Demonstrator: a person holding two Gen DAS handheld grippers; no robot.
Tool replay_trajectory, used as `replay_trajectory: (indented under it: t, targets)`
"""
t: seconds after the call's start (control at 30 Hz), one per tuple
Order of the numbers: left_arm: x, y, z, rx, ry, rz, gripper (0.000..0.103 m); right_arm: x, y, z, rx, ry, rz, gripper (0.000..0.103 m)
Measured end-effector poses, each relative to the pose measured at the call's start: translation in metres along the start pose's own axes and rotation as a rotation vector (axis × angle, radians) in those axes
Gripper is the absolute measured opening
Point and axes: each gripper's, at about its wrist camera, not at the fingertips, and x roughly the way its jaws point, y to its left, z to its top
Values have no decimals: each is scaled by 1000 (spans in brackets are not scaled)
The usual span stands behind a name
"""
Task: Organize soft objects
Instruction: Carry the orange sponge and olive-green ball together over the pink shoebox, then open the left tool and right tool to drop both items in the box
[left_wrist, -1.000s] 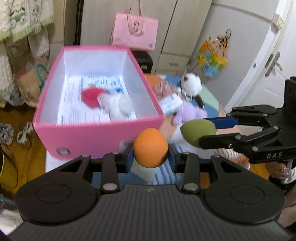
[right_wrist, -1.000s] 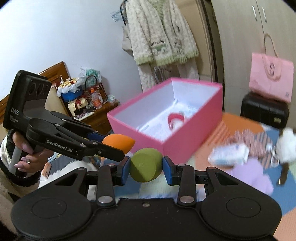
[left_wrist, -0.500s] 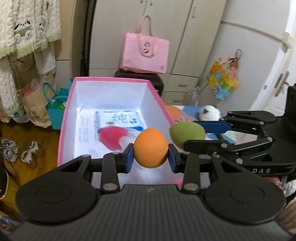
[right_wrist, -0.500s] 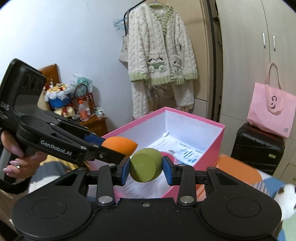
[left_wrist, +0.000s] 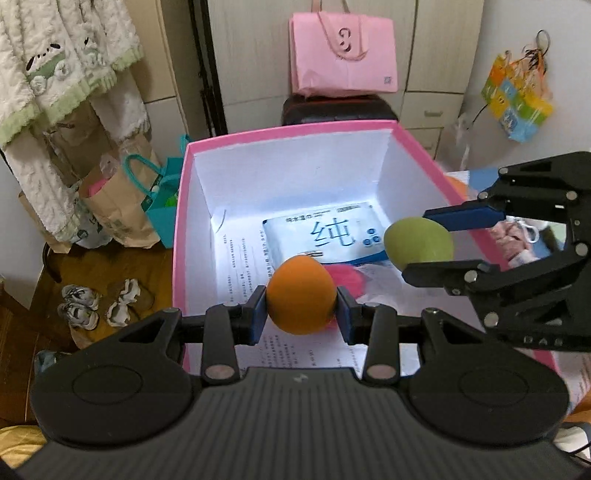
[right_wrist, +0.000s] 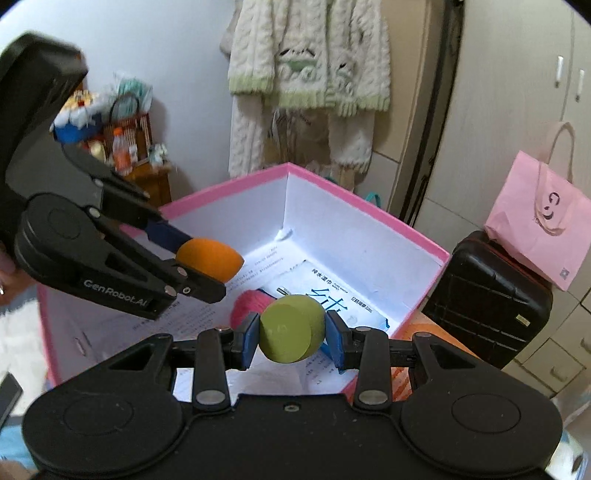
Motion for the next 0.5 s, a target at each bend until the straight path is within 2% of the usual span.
replay_trajectory:
  t: [0.17,0.27,0.4,0.5]
  targets:
    - [10,4,5,-9,11,29,39,15,5,4,-50,32,-26,44]
    - [7,4,5,-18,-2,16,41,20,5,4,-25,47,-43,46]
    - [2,2,2,-26,-26,20,41,22,8,0,-9,36,-45,46]
    - [-5,0,0,-35,-36,-5,41,18,4,-3,28,8,-49,50]
